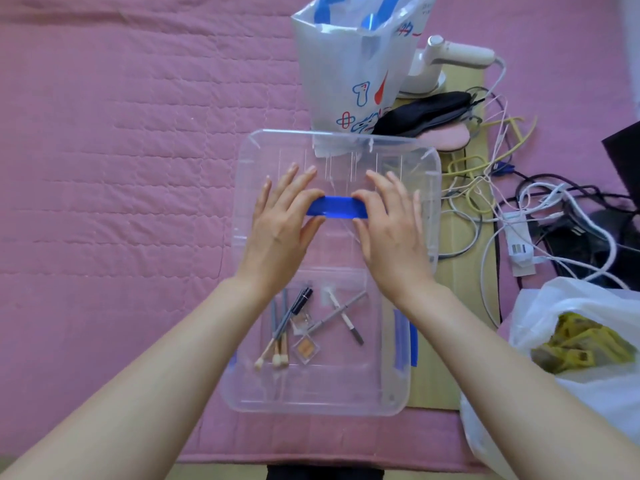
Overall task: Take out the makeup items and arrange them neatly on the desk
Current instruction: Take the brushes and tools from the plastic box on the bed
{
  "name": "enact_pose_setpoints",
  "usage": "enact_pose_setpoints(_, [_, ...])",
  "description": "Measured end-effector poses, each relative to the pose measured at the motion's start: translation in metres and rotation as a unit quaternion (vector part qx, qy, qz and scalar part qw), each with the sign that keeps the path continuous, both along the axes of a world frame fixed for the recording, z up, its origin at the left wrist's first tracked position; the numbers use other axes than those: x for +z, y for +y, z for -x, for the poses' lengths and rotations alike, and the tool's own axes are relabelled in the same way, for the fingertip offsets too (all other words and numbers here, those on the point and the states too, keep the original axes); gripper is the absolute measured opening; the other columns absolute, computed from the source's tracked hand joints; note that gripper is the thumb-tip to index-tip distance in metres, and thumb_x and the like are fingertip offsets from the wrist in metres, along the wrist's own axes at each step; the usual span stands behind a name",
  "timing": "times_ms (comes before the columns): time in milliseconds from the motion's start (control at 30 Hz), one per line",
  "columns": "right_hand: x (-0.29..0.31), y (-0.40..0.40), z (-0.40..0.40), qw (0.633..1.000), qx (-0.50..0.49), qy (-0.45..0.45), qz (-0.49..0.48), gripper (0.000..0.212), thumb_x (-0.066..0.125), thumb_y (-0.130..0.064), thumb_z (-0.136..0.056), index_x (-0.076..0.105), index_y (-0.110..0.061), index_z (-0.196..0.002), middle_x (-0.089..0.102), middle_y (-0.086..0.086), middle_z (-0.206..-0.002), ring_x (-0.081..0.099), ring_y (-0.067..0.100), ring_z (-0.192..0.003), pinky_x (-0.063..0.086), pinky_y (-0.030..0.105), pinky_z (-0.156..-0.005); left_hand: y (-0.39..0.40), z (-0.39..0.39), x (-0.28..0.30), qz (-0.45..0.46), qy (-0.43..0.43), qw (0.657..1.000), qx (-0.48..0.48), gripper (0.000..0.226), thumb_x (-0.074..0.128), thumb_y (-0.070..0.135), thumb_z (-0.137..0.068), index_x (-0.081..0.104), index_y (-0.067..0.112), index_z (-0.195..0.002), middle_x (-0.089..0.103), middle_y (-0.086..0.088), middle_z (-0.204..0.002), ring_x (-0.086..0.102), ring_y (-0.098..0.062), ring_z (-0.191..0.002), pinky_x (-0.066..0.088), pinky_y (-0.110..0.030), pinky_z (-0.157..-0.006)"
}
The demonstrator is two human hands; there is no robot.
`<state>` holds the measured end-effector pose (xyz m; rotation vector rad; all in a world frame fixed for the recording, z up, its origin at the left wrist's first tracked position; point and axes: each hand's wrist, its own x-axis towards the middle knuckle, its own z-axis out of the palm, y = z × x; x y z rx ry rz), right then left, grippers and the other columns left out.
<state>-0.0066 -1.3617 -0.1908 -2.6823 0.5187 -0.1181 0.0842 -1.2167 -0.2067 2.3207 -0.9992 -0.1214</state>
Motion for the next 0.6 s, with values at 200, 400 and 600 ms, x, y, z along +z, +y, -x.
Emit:
enact_pose_setpoints(200, [-0.03,-0.028,-0.047,0.999,-0.003,0.035,0.001,0.029,0.055,-0.015,-0.092,0.054,-0.015,-0.121,0.035,0.003,-0.149,0.021,0.025,-0.144,0.016,0.057,-0.115,-0.027,-0.044,-0.029,-0.017,0.011,1.0,0.004,0.025,0.057,0.017,-0.094,0.059,0.006,-0.116,0.043,-0.006,-0.147,0.028,-0.025,-0.142,0.016,-0.05,-0.117])
enact_pose_setpoints(400, [-0.081,-0.038,-0.061,0.993,0.019,0.119,-0.018,0.029,0.055,-0.018,-0.092,0.055,-0.012,-0.12,0.038,0.007,-0.145,0.03,0.027,-0.136,0.029,0.052,-0.108,-0.033,-0.057,-0.079,-0.09,0.071,0.993,-0.016,0.022,0.06,0.015,-0.092,0.059,0.006,-0.112,0.041,-0.007,-0.148,0.026,-0.023,-0.143,0.015,-0.047,-0.117])
enact_pose_setpoints(600, [-0.121,-0.039,-0.062,0.972,0.064,0.225,0.008,0.034,0.06,-0.019,-0.086,0.055,-0.012,-0.119,0.039,0.009,-0.137,0.035,0.032,-0.126,0.039,0.044,-0.098,-0.033,-0.057,-0.12,-0.151,0.107,0.982,-0.042,0.021,0.064,0.01,-0.087,0.064,0.002,-0.106,0.045,-0.01,-0.144,0.032,-0.026,-0.14,0.022,-0.048,-0.112])
